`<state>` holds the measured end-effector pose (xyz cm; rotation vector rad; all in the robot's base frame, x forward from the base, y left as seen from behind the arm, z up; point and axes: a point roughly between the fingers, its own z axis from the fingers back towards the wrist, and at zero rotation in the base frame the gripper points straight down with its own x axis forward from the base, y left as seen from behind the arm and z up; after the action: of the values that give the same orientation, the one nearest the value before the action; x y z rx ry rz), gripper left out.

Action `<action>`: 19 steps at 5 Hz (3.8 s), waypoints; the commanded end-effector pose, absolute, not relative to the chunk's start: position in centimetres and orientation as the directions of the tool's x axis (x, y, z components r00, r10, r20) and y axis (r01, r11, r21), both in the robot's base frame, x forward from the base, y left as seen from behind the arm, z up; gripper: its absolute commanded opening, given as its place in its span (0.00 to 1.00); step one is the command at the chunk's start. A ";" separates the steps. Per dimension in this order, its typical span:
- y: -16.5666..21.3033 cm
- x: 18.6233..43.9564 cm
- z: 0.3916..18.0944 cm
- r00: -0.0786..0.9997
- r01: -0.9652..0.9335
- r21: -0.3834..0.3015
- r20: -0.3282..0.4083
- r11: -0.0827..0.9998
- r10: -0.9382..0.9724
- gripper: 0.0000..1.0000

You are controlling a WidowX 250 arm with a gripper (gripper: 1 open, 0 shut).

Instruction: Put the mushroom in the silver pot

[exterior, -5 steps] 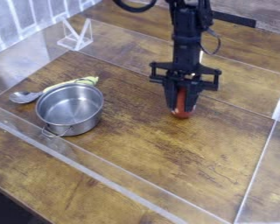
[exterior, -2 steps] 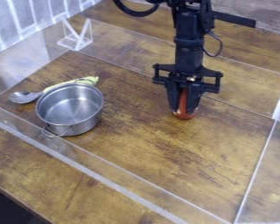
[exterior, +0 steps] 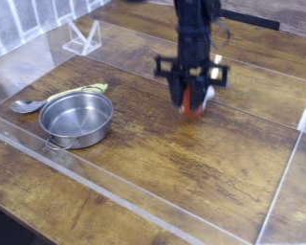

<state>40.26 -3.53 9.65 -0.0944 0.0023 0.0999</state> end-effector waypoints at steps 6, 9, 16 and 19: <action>3.4 31.3 15.6 0.876 -0.440 0.018 0.228 0.898 0.425 0.00; 5.4 31.0 12.7 0.850 -0.498 0.057 0.230 0.865 0.474 0.00; 5.3 32.4 11.3 0.707 -0.703 0.129 0.228 0.699 0.670 0.00; 7.7 32.6 11.3 0.674 -0.737 0.144 0.218 0.660 0.706 1.00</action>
<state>32.01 7.19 9.59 0.2430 -0.0937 0.7970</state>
